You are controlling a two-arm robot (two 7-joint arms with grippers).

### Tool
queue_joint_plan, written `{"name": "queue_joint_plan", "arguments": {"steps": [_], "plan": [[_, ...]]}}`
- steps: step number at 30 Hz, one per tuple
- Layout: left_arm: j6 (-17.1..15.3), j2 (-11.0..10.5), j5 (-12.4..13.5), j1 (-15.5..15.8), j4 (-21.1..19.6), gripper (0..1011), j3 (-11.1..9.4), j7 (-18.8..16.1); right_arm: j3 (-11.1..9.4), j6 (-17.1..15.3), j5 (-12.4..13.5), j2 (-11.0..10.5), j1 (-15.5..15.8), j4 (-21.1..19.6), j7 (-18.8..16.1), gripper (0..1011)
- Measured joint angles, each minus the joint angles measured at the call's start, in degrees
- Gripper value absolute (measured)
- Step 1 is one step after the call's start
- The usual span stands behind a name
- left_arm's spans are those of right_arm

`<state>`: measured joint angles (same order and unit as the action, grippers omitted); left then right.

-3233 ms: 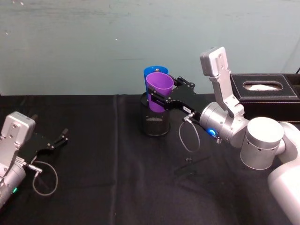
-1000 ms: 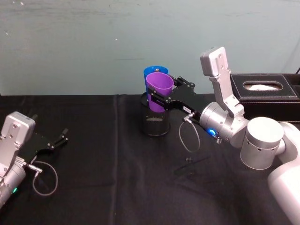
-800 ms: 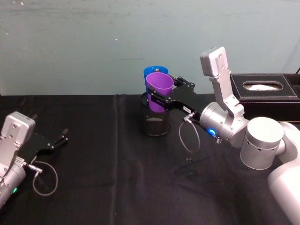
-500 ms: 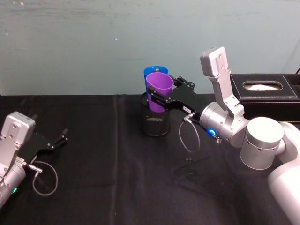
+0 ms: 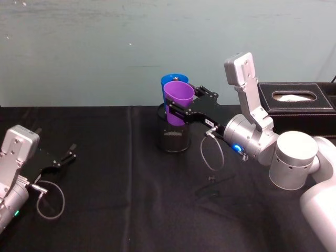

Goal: Pick up one cup with a gripper and tap it against the other cup.

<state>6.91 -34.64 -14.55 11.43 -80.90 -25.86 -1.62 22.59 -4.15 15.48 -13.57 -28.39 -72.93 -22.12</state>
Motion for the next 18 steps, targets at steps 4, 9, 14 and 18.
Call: {"name": "queue_joint_plan", "arguments": {"steps": [4, 9, 14, 18], "plan": [[0.00, 0.00, 0.00, 0.00, 0.00, 1000, 0.00, 0.00, 0.00, 0.00, 0.00, 0.00, 0.00, 0.00, 0.00, 724], [0.00, 0.00, 0.00, 0.00, 0.00, 1000, 0.00, 0.00, 0.00, 0.00, 0.00, 0.00, 0.00, 0.00, 0.00, 724], [0.00, 0.00, 0.00, 0.00, 0.00, 1000, 0.00, 0.00, 0.00, 0.00, 0.00, 0.00, 0.00, 0.00, 0.00, 724], [0.00, 0.00, 0.00, 0.00, 0.00, 1000, 0.00, 0.00, 0.00, 0.00, 0.00, 0.00, 0.00, 0.00, 0.00, 724]]}}
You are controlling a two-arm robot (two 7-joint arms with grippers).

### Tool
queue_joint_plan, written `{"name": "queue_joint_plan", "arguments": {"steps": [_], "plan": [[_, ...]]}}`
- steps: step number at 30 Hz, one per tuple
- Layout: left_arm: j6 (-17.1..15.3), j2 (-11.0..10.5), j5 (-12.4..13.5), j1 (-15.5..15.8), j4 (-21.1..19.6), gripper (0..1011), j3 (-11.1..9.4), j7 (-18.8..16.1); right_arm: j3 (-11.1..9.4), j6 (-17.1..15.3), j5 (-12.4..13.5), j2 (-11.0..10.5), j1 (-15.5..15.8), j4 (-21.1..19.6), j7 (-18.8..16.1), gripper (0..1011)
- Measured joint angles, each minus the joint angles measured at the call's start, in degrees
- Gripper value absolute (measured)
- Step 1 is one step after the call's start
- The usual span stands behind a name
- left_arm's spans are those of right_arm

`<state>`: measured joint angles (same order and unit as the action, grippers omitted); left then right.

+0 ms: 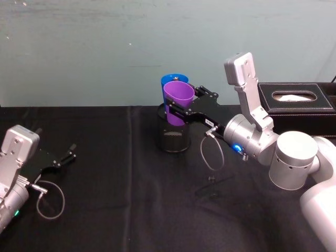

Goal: Pick up one cup with a gripper and tap it against the other cup.

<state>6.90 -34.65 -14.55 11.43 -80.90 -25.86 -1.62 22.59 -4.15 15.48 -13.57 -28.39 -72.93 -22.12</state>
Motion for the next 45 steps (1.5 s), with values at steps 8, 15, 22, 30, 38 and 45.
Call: {"name": "queue_joint_plan", "arguments": {"steps": [8, 15, 22, 30, 38, 45], "plan": [[0.00, 0.00, 0.00, 0.00, 0.00, 1000, 0.00, 0.00, 0.00, 0.00, 0.00, 0.00, 0.00, 0.00, 0.00, 724], [0.00, 0.00, 0.00, 0.00, 0.00, 1000, 0.00, 0.00, 0.00, 0.00, 0.00, 0.00, 0.00, 0.00, 0.00, 724], [0.00, 0.00, 0.00, 0.00, 0.00, 1000, 0.00, 0.00, 0.00, 0.00, 0.00, 0.00, 0.00, 0.00, 0.00, 724], [0.00, 0.00, 0.00, 0.00, 0.00, 1000, 0.00, 0.00, 0.00, 0.00, 0.00, 0.00, 0.00, 0.00, 0.00, 724], [0.00, 0.00, 0.00, 0.00, 0.00, 1000, 0.00, 0.00, 0.00, 0.00, 0.00, 0.00, 0.00, 0.00, -0.01, 724], [0.00, 0.00, 0.00, 0.00, 0.00, 1000, 0.00, 0.00, 0.07, 0.19, 0.00, -0.07, 0.27, -0.52, -0.02, 724]]}}
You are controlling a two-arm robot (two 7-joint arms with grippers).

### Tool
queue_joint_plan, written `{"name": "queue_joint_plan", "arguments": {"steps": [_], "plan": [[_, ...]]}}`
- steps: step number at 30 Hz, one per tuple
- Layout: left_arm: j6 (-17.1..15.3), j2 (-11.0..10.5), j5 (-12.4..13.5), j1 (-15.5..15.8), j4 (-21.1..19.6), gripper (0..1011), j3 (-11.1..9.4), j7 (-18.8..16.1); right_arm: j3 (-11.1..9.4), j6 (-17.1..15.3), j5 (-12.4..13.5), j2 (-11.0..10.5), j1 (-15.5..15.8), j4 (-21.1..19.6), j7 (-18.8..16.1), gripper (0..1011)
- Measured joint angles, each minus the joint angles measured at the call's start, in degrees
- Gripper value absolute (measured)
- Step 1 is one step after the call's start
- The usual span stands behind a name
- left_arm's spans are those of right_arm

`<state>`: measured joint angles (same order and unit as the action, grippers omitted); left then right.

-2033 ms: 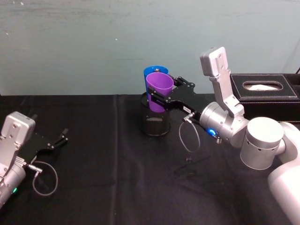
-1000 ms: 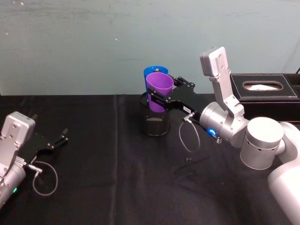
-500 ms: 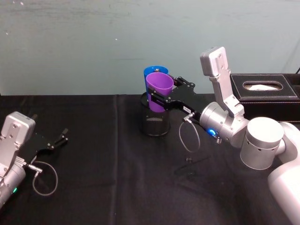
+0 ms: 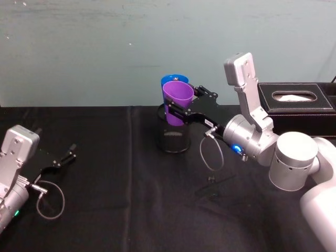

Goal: Pick up one cup with a gripper and tap it against the other cup.

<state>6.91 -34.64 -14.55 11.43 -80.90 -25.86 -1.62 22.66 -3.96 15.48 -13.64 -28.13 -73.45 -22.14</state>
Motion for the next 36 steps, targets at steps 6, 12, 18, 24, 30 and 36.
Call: {"name": "queue_joint_plan", "arguments": {"steps": [6, 12, 18, 24, 30, 36], "plan": [[0.00, 0.00, 0.00, 0.00, 0.00, 1000, 0.00, 0.00, 0.06, -0.40, -0.17, -0.98, 2.20, -3.04, 0.40, 724], [0.00, 0.00, 0.00, 0.00, 0.00, 1000, 0.00, 0.00, 0.32, -0.98, -1.01, -2.71, 6.34, -8.51, 1.22, 724], [0.00, 0.00, 0.00, 0.00, 0.00, 1000, 0.00, 0.00, 0.10, 0.28, -1.83, -4.58, 12.20, -14.15, 2.21, 726], [0.00, 0.00, 0.00, 0.00, 0.00, 1000, 0.00, 0.00, -0.59, 2.45, -2.36, -5.61, 17.57, -17.38, 3.09, 724], [0.00, 0.00, 0.00, 0.00, 0.00, 1000, 0.00, 0.00, -1.16, 5.51, -4.77, -6.42, 22.75, -19.07, 4.72, 724], [0.00, 0.00, 0.00, 0.00, 0.00, 1000, 0.00, 0.00, -1.60, 10.21, -7.01, -5.86, 25.99, -17.49, 5.56, 726]]}}
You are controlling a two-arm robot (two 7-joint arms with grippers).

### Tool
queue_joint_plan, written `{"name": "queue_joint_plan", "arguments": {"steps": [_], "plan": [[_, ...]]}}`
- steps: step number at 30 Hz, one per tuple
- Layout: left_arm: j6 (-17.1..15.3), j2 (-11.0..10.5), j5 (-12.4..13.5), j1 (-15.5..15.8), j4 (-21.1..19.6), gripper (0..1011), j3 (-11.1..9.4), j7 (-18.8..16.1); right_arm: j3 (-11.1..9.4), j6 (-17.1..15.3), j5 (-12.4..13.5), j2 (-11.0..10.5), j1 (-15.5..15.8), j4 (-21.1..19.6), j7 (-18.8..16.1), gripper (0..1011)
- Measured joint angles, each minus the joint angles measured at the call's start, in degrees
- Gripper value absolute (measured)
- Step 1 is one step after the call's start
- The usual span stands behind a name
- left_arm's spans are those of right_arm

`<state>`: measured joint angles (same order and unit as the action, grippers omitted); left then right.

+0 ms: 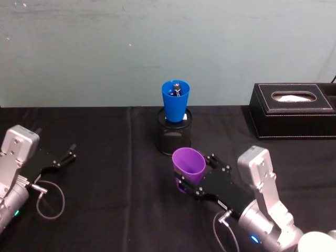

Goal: Pick up one cup with a gripper and tap it against the other cup.

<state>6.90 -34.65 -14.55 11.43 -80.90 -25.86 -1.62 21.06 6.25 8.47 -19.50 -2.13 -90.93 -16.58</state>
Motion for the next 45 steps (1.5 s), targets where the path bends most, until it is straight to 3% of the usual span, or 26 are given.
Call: {"name": "queue_joint_plan", "arguments": {"steps": [11, 17, 24, 31, 36, 45], "plan": [[0.00, 0.00, 0.00, 0.00, 0.00, 1000, 0.00, 0.00, -0.14, 5.45, -3.19, 2.77, 0.65, 5.59, 1.25, 724], [0.00, 0.00, 0.00, 0.00, 0.00, 1000, 0.00, 0.00, -0.60, 6.51, -3.53, 4.06, 0.43, 7.64, 1.32, 724], [0.00, 0.00, 0.00, 0.00, 0.00, 1000, 0.00, 0.00, -0.51, 6.43, -3.50, 3.86, 0.39, 7.34, 1.28, 726], [0.00, 0.00, 0.00, 0.00, 0.00, 1000, 0.00, 0.00, -0.45, 6.23, -3.48, 3.76, 0.36, 7.14, 1.26, 854], [0.00, 0.00, 0.00, 0.00, 0.00, 1000, 0.00, 0.00, -0.42, 6.15, -3.47, 3.72, 0.34, 7.05, 1.24, 1002], [0.00, 0.00, 0.00, 0.00, 0.00, 1000, 0.00, 0.00, -0.56, 6.33, -4.04, 3.89, 0.38, 6.34, 1.20, 1002]]}}
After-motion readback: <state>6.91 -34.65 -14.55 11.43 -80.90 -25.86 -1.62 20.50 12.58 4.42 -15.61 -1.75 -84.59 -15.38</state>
